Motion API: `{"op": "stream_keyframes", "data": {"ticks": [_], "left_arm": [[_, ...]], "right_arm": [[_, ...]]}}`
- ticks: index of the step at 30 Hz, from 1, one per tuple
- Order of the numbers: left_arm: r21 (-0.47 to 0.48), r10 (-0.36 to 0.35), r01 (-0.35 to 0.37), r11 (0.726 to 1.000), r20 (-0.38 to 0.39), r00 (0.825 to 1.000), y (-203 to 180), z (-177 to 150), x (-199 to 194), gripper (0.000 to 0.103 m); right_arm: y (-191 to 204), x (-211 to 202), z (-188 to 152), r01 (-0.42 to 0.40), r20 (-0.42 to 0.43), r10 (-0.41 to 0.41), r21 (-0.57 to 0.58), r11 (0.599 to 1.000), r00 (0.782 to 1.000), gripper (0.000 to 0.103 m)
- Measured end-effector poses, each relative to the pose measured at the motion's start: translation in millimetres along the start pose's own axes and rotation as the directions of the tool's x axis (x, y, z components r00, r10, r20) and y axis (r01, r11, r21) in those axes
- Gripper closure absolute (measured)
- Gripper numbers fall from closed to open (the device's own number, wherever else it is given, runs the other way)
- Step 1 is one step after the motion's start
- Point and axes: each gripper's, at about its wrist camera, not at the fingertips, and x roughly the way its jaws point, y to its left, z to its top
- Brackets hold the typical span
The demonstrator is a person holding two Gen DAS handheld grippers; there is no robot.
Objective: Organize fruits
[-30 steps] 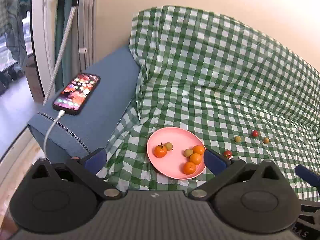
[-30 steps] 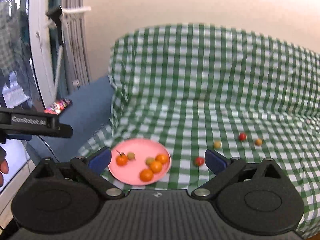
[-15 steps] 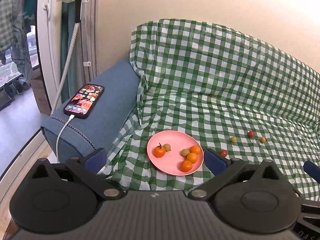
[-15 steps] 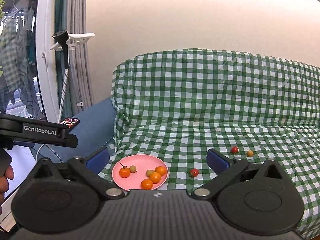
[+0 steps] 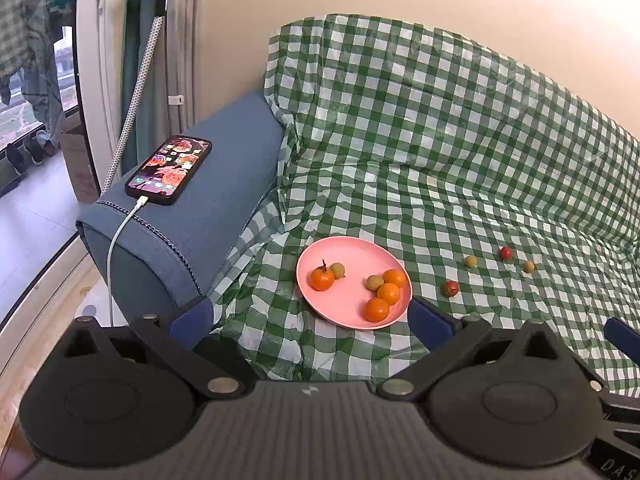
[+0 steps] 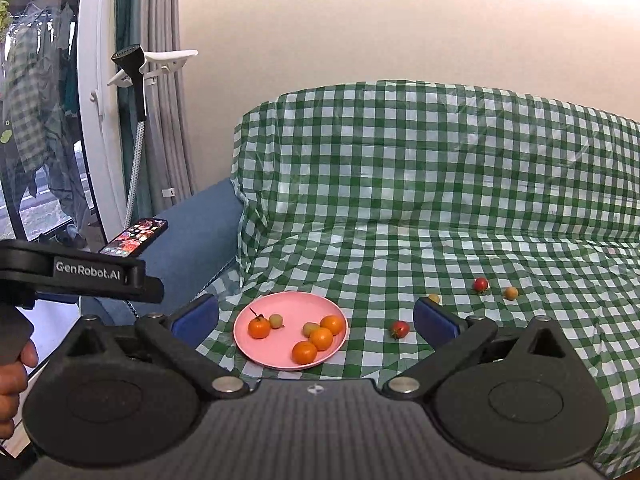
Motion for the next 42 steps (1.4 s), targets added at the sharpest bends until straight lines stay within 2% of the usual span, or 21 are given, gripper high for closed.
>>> {"op": "stream_keyframes", "data": {"ticks": [17, 24, 32, 38, 42], "left_arm": [[-0.013, -0.012, 0.012, 1.0, 0.004, 1.0, 3, 0, 3, 0.0], [-0.005, 0.007, -0.007, 1.0, 0.015, 1.0, -5, 7, 12, 0.0], [0.053, 0.031, -0.028, 0.998, -0.051, 0.998, -22, 11, 49, 0.0], [0.092, 0.074, -0.065, 0.994, -0.103, 0.992, -34, 18, 82, 0.0], [0.133, 0.09, -0.071, 0.989, -0.14, 0.986, -58, 29, 112, 0.0]], "right_arm": [[5, 6, -2, 0.0, -0.022, 0.0, -0.022, 1.0, 1.0, 0.001], [-1, 17, -2, 0.009, -0.018, -0.01, -0.045, 0.999, 1.0, 0.001], [-15, 47, -5, -0.015, -0.037, 0.013, -0.036, 0.999, 0.999, 0.001], [-31, 79, -6, -0.039, -0.063, 0.041, 0.039, 0.998, 0.997, 0.001], [-66, 108, -9, 0.012, -0.088, 0.003, 0.167, 0.986, 0.996, 0.001]]}}
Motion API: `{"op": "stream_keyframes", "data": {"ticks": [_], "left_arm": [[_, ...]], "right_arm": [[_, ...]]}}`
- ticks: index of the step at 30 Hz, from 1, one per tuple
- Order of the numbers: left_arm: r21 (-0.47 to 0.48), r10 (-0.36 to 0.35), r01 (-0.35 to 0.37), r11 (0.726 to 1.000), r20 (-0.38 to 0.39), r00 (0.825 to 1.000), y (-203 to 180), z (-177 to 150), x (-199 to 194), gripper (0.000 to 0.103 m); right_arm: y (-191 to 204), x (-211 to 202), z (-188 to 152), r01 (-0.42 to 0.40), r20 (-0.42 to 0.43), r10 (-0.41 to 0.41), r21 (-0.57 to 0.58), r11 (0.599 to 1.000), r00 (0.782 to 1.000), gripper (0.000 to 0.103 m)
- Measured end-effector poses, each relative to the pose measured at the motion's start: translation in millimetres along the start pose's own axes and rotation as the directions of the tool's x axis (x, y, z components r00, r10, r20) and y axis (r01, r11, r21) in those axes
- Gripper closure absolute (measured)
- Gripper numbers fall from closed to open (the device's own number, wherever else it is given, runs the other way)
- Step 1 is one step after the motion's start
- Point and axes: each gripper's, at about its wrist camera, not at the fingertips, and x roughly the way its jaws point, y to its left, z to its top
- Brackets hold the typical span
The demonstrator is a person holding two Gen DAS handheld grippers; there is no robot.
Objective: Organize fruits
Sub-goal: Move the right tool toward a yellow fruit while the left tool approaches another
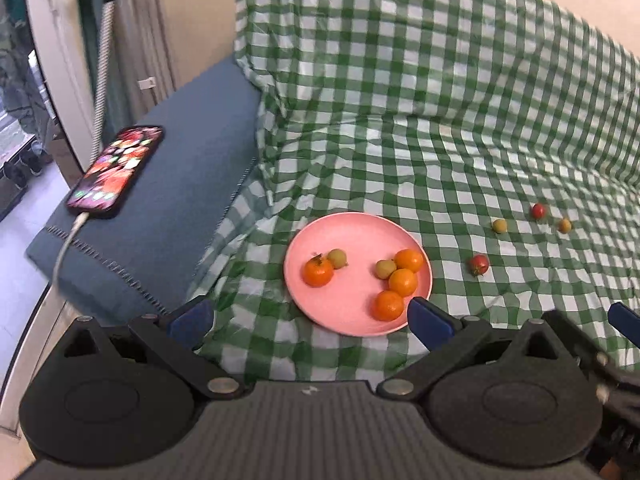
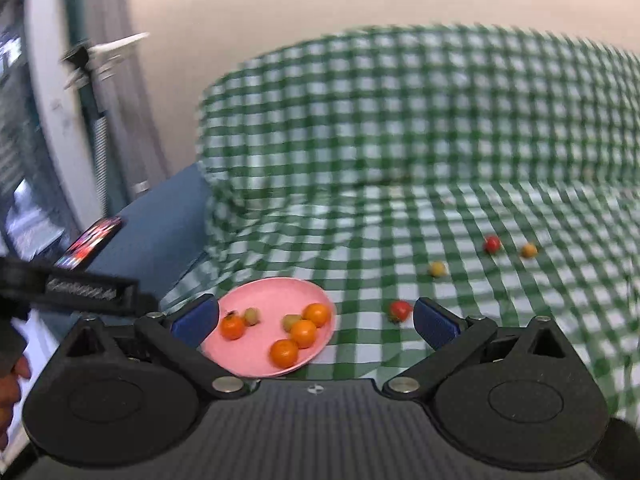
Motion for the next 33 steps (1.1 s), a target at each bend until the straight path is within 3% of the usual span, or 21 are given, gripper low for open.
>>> {"op": "stream_keyframes", "data": {"ticks": [4, 7, 11, 14, 16, 20, 23, 27, 29, 33], "left_arm": [[-0.017, -0.062, 0.061, 0.998, -0.097, 0.993, -32, 31, 36, 0.0], [-0.037, -0.101, 0.097, 0.995, -0.139, 0.985, -61, 57, 68, 0.0], [-0.021, -0.19, 0.189, 0.982, -0.148, 0.97, -106, 88, 118, 0.0], [0.064, -0.183, 0.194, 0.979, -0.141, 0.973, -148, 104, 161, 0.0], [0.123, -0.17, 0.19, 0.974, -0.154, 0.973, -176, 109, 187, 0.0], [0.162, -0.205, 0.233, 0.959, -0.171, 0.964, -217, 112, 229, 0.0], [0.167, -0.239, 0.271, 0.948, -0.186, 0.953, -238, 112, 253, 0.0], [0.221, -0.231, 0.275, 0.936, -0.207, 0.951, -267, 107, 283, 0.0], [0.245, -0.239, 0.288, 0.926, -0.214, 0.947, -278, 105, 293, 0.0], [0.275, -0.238, 0.292, 0.916, -0.214, 0.947, -288, 102, 304, 0.0]], "right_arm": [[-44, 38, 5, 0.118, -0.001, -0.119, 0.111, 0.987, 0.993, 0.001], [-87, 77, 16, 0.226, 0.007, -0.231, 0.18, 0.957, 0.973, 0.001], [-153, 139, 39, 0.398, 0.03, -0.41, 0.177, 0.9, 0.912, 0.001], [-209, 183, 52, 0.495, 0.006, -0.51, 0.231, 0.838, 0.86, 0.001], [-237, 205, 55, 0.524, -0.024, -0.536, 0.25, 0.814, 0.844, 0.001], [-274, 247, 51, 0.52, -0.093, -0.512, 0.197, 0.831, 0.854, 0.001], [-285, 265, 47, 0.521, -0.108, -0.509, 0.155, 0.84, 0.854, 0.001], [-289, 286, 42, 0.538, -0.115, -0.527, 0.09, 0.838, 0.842, 0.001], [-296, 293, 39, 0.552, -0.128, -0.54, 0.087, 0.829, 0.832, 0.001], [-303, 303, 34, 0.552, -0.118, -0.541, 0.096, 0.829, 0.833, 0.001]]}}
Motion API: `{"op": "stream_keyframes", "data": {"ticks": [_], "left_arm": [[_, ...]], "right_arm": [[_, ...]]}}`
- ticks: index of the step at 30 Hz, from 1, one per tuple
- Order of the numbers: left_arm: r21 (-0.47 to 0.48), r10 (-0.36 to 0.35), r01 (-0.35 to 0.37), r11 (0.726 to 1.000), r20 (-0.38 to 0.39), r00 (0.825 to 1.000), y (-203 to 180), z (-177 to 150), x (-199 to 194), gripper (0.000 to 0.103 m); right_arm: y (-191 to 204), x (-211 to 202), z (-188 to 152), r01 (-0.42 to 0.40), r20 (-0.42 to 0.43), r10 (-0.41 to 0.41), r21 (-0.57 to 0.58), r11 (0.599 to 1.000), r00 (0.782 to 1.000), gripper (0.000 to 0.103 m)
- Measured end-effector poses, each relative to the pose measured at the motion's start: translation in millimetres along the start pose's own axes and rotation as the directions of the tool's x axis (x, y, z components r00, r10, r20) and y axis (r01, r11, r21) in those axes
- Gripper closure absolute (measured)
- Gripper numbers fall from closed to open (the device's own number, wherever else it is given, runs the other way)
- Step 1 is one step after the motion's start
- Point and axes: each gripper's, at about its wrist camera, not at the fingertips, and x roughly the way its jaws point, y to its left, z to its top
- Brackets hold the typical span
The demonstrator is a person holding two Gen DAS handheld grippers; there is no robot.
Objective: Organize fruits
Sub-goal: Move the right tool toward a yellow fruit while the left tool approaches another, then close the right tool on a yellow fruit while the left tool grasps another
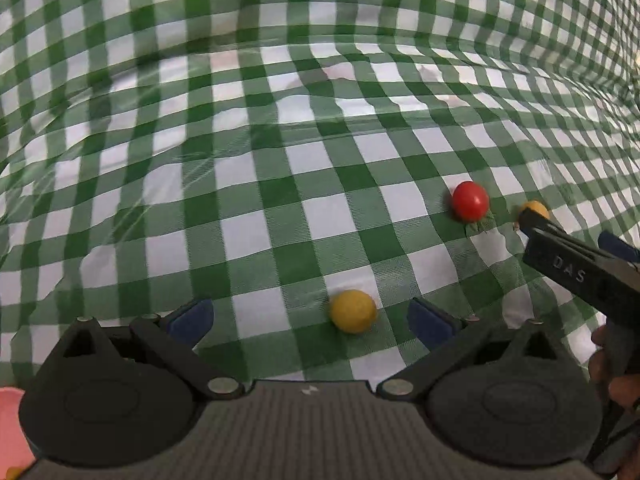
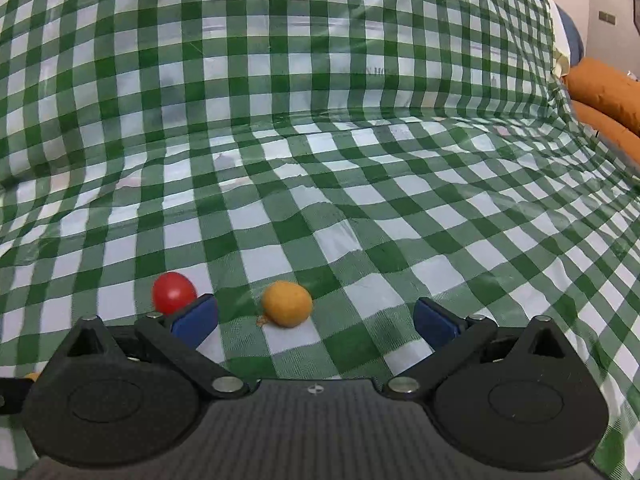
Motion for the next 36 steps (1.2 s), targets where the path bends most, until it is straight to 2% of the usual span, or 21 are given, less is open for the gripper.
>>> {"op": "stream_keyframes", "data": {"ticks": [5, 10, 13, 20, 21, 22, 23, 24, 25, 26, 29, 33, 36], "left_arm": [[0.003, 0.008, -0.008, 1.0, -0.012, 1.0, 0, 2, 14, 0.0], [0.001, 0.021, -0.021, 1.0, -0.068, 0.997, 10, 0, 31, 0.0], [-0.024, -0.004, 0.003, 1.0, -0.046, 0.999, 17, -2, 32, 0.0], [-0.029, 0.001, -0.003, 1.0, -0.055, 0.998, 17, 2, 31, 0.0], [-0.029, 0.002, -0.003, 1.0, -0.053, 0.999, 14, 3, 31, 0.005], [-0.026, 0.001, -0.002, 1.0, -0.043, 0.999, 14, 3, 28, 0.01], [-0.015, 0.002, -0.003, 1.0, -0.028, 1.0, 12, 4, 25, 0.027], [0.01, 0.002, -0.002, 1.0, -0.005, 1.0, 10, 4, 21, 0.064], [0.04, -0.011, 0.01, 0.999, 0.013, 1.0, 7, 5, 16, 0.073], [0.053, -0.011, 0.01, 0.999, 0.02, 1.0, 6, 5, 12, 0.074], [0.053, -0.025, 0.022, 0.998, 0.062, 0.998, 5, 5, -2, 0.074], [0.049, -0.058, 0.054, 0.997, 0.093, 0.994, 6, 4, -27, 0.074], [0.049, -0.09, 0.085, 0.995, 0.107, 0.99, 10, -6, -52, 0.074]], "right_arm": [[3, 13, -1, -0.006, -0.003, 0.006, 0.0, 1.0, 1.0, 0.001], [8, 20, -4, -0.001, -0.013, 0.001, -0.013, 1.0, 1.0, 0.001], [10, 28, -7, 0.0, -0.046, -0.001, -0.021, 1.0, 0.999, 0.001], [11, 31, -5, 0.01, -0.031, -0.01, -0.01, 1.0, 0.999, 0.003], [11, 30, -4, 0.003, -0.032, -0.004, -0.016, 1.0, 0.999, 0.007], [11, 28, -4, -0.006, -0.027, 0.005, -0.019, 1.0, 1.0, 0.019], [11, 27, -3, -0.011, -0.02, 0.011, -0.024, 1.0, 1.0, 0.032], [12, 26, -2, -0.023, -0.017, 0.023, -0.031, 0.999, 1.0, 0.041], [12, 25, -1, -0.049, -0.015, 0.048, -0.034, 0.998, 0.999, 0.063], [13, 24, -1, -0.076, -0.017, 0.076, -0.036, 0.996, 0.997, 0.071], [15, 21, 0, -0.103, -0.018, 0.103, -0.034, 0.994, 0.995, 0.071], [6, 15, 6, -0.074, 0.002, 0.074, 0.01, 0.997, 0.997, 0.071], [1, 10, 11, -0.046, 0.014, 0.046, -0.004, 0.999, 0.999, 0.071]]}}
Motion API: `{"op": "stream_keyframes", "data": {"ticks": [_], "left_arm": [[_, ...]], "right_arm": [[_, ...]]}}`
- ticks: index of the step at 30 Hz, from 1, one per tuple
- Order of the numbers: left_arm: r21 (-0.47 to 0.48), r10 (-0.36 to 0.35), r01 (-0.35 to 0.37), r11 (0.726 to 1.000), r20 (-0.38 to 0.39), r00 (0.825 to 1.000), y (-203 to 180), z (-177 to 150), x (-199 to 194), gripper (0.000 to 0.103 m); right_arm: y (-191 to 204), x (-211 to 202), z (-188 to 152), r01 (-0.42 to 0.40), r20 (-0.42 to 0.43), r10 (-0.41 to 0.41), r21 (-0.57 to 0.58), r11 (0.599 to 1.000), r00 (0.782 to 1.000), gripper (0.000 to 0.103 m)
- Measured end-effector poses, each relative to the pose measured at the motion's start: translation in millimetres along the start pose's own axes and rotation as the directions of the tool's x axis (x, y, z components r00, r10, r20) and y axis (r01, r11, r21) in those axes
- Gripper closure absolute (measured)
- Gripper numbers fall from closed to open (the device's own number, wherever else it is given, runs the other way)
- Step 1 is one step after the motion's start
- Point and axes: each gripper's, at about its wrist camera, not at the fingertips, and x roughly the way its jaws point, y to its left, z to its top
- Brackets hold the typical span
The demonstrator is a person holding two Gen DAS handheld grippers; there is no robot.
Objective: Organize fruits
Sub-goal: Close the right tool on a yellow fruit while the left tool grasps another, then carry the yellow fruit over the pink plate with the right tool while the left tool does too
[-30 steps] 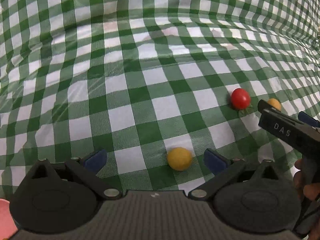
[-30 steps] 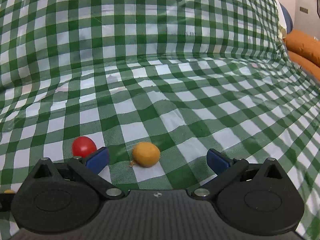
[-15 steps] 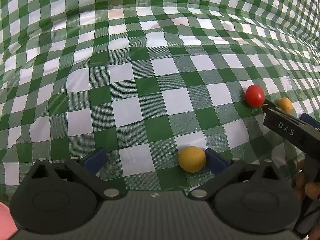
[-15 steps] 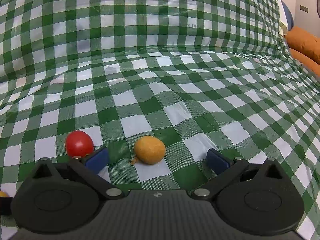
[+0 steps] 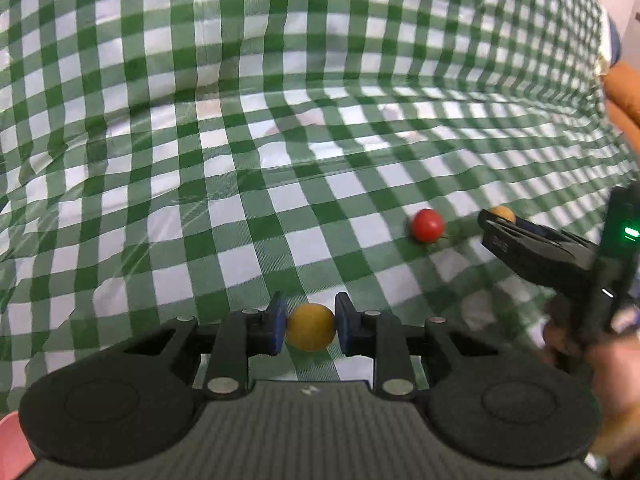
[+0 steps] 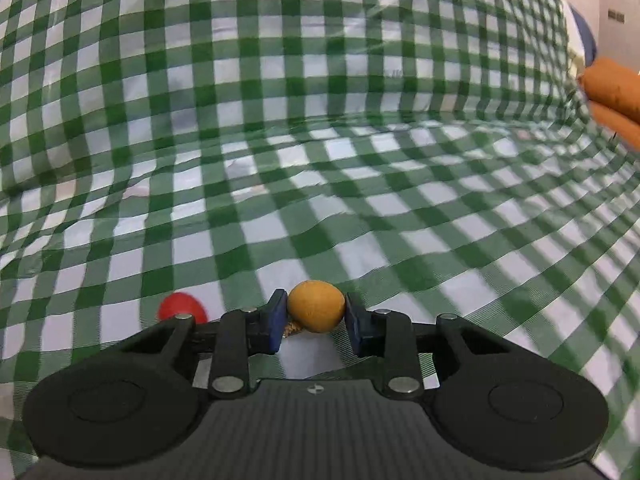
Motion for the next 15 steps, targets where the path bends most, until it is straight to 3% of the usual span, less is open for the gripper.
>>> {"op": "stream_keyframes", "data": {"ticks": [4, 7, 12, 15], "left_arm": [[-0.025, -0.008, 0.009, 1.0, 0.017, 1.0, 11, -21, -45, 0.074], [-0.052, 0.009, -0.008, 0.999, 0.018, 1.0, 23, -43, -83, 0.074], [-0.083, 0.066, -0.064, 0.995, 0.024, 0.998, 46, -91, -155, 0.074], [-0.116, 0.114, -0.114, 0.987, -0.007, 0.993, 60, -123, -192, 0.074]], "right_arm": [[-4, -16, 3, 0.044, 0.03, -0.043, -0.017, 0.999, 0.999, 0.071], [4, -55, 6, 0.06, 0.098, -0.051, -0.083, 0.995, 0.994, 0.071], [23, -148, 3, -0.064, 0.177, 0.087, -0.128, 0.99, 0.98, 0.071], [34, -215, -18, -0.188, 0.141, 0.214, -0.176, 0.966, 0.967, 0.071]]}}
